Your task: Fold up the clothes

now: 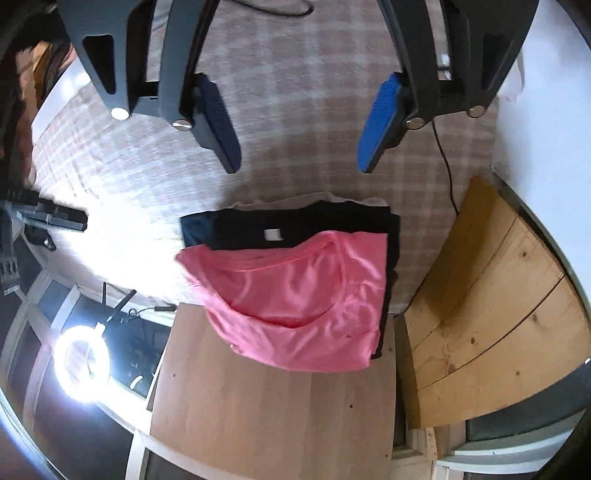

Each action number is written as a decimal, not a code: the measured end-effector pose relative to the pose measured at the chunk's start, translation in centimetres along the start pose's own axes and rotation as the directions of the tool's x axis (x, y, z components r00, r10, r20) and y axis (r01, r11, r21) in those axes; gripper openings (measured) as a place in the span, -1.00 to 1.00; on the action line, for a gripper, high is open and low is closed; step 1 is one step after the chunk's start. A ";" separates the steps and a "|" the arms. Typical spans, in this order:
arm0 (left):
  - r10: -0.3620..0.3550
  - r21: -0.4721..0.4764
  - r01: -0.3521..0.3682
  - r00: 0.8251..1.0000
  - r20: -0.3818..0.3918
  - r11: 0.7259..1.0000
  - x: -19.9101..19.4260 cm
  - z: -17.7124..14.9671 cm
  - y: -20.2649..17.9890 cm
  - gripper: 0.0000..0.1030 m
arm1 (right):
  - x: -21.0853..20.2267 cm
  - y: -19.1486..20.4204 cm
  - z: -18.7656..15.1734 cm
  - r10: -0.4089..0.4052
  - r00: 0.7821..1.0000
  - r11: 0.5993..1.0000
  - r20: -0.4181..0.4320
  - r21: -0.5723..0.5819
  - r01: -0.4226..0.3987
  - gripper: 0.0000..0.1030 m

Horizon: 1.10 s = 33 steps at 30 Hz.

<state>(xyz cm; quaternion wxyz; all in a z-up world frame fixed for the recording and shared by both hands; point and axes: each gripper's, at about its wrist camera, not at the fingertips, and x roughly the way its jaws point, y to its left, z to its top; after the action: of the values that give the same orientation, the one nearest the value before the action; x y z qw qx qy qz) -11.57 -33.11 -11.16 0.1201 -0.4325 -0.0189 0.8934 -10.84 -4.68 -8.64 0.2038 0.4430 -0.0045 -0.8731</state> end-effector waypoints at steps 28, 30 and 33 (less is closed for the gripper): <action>0.228 -0.108 -0.211 0.958 0.173 0.971 -11.7 -6.8 -13.5 0.52 | -11.2 -3.6 -9.4 -0.003 1.000 1.000 0.009 -0.031 0.003 0.19; 0.253 -0.107 -0.238 0.953 0.167 0.965 -12.1 -7.6 -14.9 0.52 | -11.9 -4.2 -10.1 -0.004 1.000 0.999 0.010 -0.036 0.004 0.19; 0.249 -0.103 -0.235 0.955 0.163 0.967 -12.6 -8.5 -16.5 0.52 | -12.6 -5.1 -11.2 0.009 1.000 1.000 0.003 -0.030 -0.008 0.19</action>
<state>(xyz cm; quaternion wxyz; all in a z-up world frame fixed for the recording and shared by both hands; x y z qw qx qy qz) 5.88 -20.58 -4.54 -0.0103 -0.3563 -0.0129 0.9342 2.65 6.51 -6.68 0.2142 0.4383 0.0064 -0.8729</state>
